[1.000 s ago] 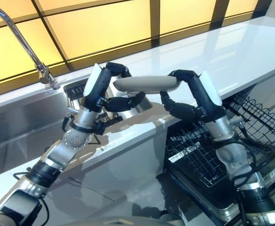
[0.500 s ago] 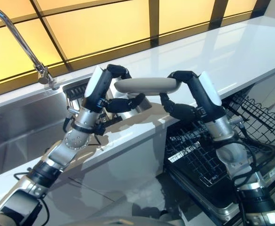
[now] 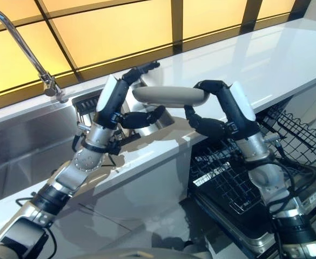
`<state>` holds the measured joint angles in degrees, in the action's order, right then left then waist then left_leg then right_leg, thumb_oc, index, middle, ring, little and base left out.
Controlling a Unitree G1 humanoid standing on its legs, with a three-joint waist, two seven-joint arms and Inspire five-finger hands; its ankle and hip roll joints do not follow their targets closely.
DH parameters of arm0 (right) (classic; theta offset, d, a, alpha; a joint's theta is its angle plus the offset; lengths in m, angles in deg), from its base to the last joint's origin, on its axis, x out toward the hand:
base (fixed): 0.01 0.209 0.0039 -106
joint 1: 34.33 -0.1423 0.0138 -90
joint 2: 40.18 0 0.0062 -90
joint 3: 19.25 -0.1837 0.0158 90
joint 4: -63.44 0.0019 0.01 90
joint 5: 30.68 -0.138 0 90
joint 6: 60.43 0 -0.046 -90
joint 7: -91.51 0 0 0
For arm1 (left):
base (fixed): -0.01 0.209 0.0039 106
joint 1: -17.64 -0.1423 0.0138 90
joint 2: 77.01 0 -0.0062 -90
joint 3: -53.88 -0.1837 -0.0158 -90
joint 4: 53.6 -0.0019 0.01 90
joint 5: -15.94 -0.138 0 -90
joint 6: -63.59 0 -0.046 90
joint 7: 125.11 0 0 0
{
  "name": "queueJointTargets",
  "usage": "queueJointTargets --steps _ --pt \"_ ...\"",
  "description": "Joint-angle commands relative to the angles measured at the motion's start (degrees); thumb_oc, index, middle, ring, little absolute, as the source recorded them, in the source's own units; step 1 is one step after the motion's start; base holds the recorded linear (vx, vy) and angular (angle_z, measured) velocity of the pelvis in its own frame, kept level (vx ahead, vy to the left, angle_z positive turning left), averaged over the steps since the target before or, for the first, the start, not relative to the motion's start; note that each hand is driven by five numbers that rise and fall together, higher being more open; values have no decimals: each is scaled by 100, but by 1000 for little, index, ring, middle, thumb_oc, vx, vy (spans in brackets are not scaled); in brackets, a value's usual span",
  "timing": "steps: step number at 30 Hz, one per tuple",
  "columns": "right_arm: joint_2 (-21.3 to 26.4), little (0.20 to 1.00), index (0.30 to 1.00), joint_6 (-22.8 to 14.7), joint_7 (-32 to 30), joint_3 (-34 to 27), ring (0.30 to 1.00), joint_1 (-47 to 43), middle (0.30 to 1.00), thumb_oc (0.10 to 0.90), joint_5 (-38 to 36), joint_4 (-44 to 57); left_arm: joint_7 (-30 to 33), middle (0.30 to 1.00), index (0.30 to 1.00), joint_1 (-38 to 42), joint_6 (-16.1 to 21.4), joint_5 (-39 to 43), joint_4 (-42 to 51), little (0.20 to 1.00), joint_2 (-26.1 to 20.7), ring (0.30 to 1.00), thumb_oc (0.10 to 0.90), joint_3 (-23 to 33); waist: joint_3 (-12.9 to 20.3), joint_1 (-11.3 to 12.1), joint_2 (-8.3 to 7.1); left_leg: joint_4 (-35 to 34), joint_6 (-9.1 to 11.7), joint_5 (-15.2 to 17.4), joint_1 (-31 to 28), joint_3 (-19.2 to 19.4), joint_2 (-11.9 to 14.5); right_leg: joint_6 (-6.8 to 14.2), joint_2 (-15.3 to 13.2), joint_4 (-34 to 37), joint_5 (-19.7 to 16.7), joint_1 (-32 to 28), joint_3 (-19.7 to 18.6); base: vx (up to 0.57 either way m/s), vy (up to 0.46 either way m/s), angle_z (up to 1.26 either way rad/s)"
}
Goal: Pick up plates and place into dishwasher.
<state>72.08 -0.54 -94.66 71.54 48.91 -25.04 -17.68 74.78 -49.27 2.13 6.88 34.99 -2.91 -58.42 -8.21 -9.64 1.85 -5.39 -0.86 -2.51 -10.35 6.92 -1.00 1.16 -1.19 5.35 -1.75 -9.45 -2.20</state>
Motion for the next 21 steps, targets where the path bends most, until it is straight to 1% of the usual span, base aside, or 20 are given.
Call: queueJointTargets --steps 1,4,6,12,14,17,21 --pt "21 200 300 -382 -648 -685 300 -605 300 100 -214 250 384 900 900 738 459 38 52 900 -60 900 800 236 397 42 -151 39 -363 1083 -206 34 -316 14 574 -35 429 -78 -164 0 0 0" --pt "78 200 300 -388 -840 -841 300 -473 300 100 -17 286 400 900 900 620 434 35 86 900 -112 900 800 332 414 19 -148 39 -359 1083 -199 67 -306 19 583 -35 428 -62 -184 0 0 0" --pt "166 200 300 -361 -1027 -999 300 -339 300 100 120 295 407 900 900 506 488 57 59 900 -138 900 800 409 432 -12 -144 39 -357 1085 -199 105 -292 19 592 -35 425 -52 -207 9 0 -2" --pt "352 200 300 -276 -1278 -1436 300 -20 300 100 322 207 418 900 900 359 564 88 -3 900 -168 900 800 577 458 -115 -143 39 -345 1086 -196 191 -264 25 622 -35 402 -23 -299 19 -2 -7" --pt "468 200 300 -224 -1403 -1676 300 191 300 100 467 183 446 900 900 294 611 69 -19 900 -209 900 800 655 465 -189 -149 39 -346 1092 -189 245 -248 33 637 -35 386 2 -358 18 -5 -10" --pt "556 200 300 -169 -1533 -1864 300 380 300 100 599 164 483 900 900 254 631 49 -17 900 -246 900 800 712 473 -242 -156 39 -345 1090 -181 291 -236 42 647 -35 374 22 -401 12 -6 -10" --pt "630 200 300 -62 -1716 -2288 300 767 300 100 640 59 529 900 900 177 640 71 -40 900 -310 900 800 894 482 -396 -168 39 -341 1085 -168 408 -213 57 678 -35 342 64 -504 18 -11 -10"
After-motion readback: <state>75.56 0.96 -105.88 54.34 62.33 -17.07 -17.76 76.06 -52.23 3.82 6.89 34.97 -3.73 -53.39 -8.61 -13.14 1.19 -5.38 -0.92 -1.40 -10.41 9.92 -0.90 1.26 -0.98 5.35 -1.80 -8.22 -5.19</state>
